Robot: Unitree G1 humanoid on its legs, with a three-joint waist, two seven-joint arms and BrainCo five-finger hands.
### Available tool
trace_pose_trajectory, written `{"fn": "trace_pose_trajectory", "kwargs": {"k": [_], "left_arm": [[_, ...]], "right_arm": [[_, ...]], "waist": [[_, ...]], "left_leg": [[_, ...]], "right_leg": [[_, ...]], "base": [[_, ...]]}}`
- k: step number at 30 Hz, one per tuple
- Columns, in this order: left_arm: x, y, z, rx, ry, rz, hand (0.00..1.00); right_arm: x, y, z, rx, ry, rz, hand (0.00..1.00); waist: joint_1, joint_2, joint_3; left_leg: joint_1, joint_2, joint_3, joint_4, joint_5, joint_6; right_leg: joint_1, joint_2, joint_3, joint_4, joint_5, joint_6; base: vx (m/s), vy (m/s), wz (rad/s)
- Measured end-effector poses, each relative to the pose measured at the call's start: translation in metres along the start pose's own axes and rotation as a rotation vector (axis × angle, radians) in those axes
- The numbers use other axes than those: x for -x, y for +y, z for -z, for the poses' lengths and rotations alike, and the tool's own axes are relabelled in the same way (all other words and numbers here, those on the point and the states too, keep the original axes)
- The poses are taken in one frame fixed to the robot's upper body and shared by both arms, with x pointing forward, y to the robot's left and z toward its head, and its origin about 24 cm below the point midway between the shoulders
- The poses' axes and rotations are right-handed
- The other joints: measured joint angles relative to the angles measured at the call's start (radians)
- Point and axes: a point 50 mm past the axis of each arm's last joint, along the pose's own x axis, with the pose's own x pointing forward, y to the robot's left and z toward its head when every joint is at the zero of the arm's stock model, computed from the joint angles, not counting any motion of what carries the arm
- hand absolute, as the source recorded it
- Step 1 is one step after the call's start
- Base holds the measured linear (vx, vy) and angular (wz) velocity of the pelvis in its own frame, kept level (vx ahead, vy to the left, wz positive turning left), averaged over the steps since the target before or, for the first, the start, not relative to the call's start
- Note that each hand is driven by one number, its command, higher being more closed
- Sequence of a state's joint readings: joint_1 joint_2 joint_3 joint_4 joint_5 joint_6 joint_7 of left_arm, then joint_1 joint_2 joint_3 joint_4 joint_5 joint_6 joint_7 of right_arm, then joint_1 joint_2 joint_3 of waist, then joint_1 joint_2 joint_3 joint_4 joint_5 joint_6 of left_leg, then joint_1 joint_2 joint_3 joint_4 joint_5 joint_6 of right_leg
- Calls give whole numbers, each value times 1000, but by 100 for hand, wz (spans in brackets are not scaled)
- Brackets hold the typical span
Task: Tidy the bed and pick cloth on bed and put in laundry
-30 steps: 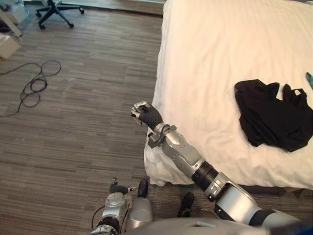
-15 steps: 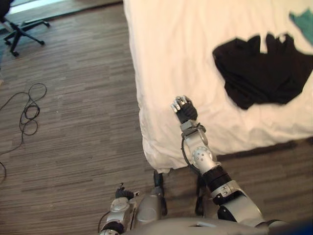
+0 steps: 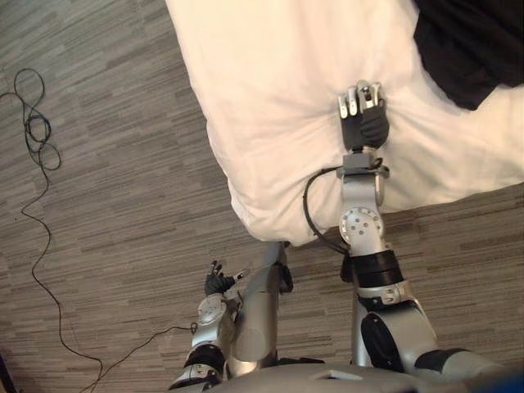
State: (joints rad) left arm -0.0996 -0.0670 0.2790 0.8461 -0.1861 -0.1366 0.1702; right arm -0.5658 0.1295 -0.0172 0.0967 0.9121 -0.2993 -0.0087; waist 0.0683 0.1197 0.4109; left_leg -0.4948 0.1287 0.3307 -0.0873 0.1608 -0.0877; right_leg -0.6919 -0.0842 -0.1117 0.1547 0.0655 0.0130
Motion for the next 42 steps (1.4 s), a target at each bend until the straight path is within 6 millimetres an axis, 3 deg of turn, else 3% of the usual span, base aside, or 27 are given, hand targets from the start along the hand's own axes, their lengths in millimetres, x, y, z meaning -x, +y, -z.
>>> {"fn": "trace_pose_trajectory", "kwargs": {"k": [1, 5, 9, 10, 13, 15, 16, 17, 18, 21, 23, 25, 29, 33, 34, 36, 38, 40, 42], "left_arm": [[-1, 0, -1, 8, -4, -5, 0], [-3, 10, -5, 62, -6, -47, 0], [-7, 20, -14, 63, -32, -73, 0], [-8, 22, -17, 53, -39, -75, 0], [-10, 22, -20, 40, -42, -72, 0], [-9, 23, -17, 28, -31, -75, 0], [-9, 24, -16, 23, -27, -76, 0], [-9, 27, -16, 4, -24, -80, 0], [-8, 26, -15, -34, -21, -68, 0], [-5, 28, -6, -69, 7, -60, 0], [3, 37, 11, -128, 56, -72, 0], [9, 45, 29, -149, 121, -89, 0], [21, 58, 50, -184, 198, -115, 0], [26, 62, 60, -187, 230, -123, 0], [29, 59, 66, -182, 255, -118, 0], [31, 57, 71, -201, 274, -109, 0], [33, 50, 78, -229, 300, -84, 0], [31, 47, 75, -298, 297, -54, 0], [26, 43, 72, -363, 292, -27, 0]], "right_arm": [[-1, -1, -3, 6, -14, 1, 100], [-2, -16, -25, 20, -106, 65, 100], [16, -56, -50, 69, -185, 221, 100], [28, -71, -59, 112, -188, 274, 100], [76, -130, -95, 250, -202, 565, 100], [151, -187, -120, 363, -138, 931, 100], [167, -194, -123, 380, -119, 992, 100], [199, -204, -130, 421, -82, 1099, 100], [227, -209, -134, 471, -29, 1186, 0], [281, -216, -134, 573, 132, 1345, 0], [323, -220, -122, 639, 351, 1465, 0], [343, -220, -110, 663, 512, 1506, 0], [354, -216, -78, 686, 761, 1456, 0], [346, -216, -57, 727, 900, 1359, 0], [346, -215, -52, 750, 935, 1337, 0], [353, -214, -52, 794, 1000, 1329, 0], [360, -215, -54, 835, 1067, 1320, 0], [366, -212, -47, 832, 1111, 1321, 0], [371, -208, -41, 810, 1132, 1337, 0]], "waist": [[0, -7, 3], [-23, -80, 5], [-62, -149, 8], [-68, -163, 5], [-79, -168, 3], [-80, -166, 2], [-84, -163, 0], [-106, -157, -3], [-123, -149, -10], [-128, -140, -66], [-123, -122, -142], [-113, -103, -181], [-80, -74, -217], [-71, -93, -234], [-67, -99, -233], [-66, -91, -260], [-74, -70, -296], [-92, -106, -308], [-86, -143, -309]], "left_leg": [[0, 0, 5, 0, -1, 1], [11, -7, 38, 2, -6, 15], [58, -8, 61, 3, -18, 21], [73, -8, 69, 6, -26, 22], [120, -8, 73, 5, -43, 19], [172, -6, 95, 4, -63, 15], [184, -6, 96, 4, -65, 13], [213, -6, 98, 5, -68, 9], [252, -5, 98, 6, -69, 8], [315, -1, 98, 27, -91, 4], [358, 9, 95, 48, -121, 5], [391, 15, 94, 64, -142, 6], [447, 29, 97, 158, -211, 7], [438, 26, 30, 289, -256, 0], [428, 40, -37, 403, -317, 1], [421, 59, -131, 544, -376, -3], [447, 49, -173, 466, -412, -28], [480, 16, -164, 330, -418, -19], [518, -18, -137, 270, -388, 1]], "right_leg": [[3, 2, 6, -12, 9, 3], [27, 7, 41, -76, 54, 5], [88, 12, 62, -127, 79, 4], [107, 13, 68, -142, 82, 6], [158, 14, 71, -155, 80, 7], [197, 17, 74, -149, 62, 13], [208, 18, 72, -146, 60, 13], [237, 17, 68, -140, 47, 11], [274, 15, 59, -123, 27, 11], [336, 14, 42, -80, -28, 11], [383, 13, 22, -49, -73, 13], [421, 10, 13, -35, -94, 15], [494, 2, 18, 2, -131, 23], [500, -18, 50, 35, -153, 18], [516, -20, 53, 34, -146, 11], [530, -16, 66, 12, -126, 23], [525, -4, 82, -38, -82, 47], [519, -20, 78, -82, -22, 72], [508, -45, 72, -68, -2, 77]], "base": [[-20, 33, -18], [-6, 37, -22], [23, 24, -16], [63, 19, -17], [84, 23, -11], [143, 23, -27], [141, 18, -19], [142, 23, 2], [136, 23, 9], [114, 21, 19], [107, 6, 24], [82, 8, 13], [19, 22, -3], [-27, -39, -22], [55, -31, -35], [-26, 116, -43], [-47, 209, -37], [-72, 195, -9], [-90, 95, -22]]}}
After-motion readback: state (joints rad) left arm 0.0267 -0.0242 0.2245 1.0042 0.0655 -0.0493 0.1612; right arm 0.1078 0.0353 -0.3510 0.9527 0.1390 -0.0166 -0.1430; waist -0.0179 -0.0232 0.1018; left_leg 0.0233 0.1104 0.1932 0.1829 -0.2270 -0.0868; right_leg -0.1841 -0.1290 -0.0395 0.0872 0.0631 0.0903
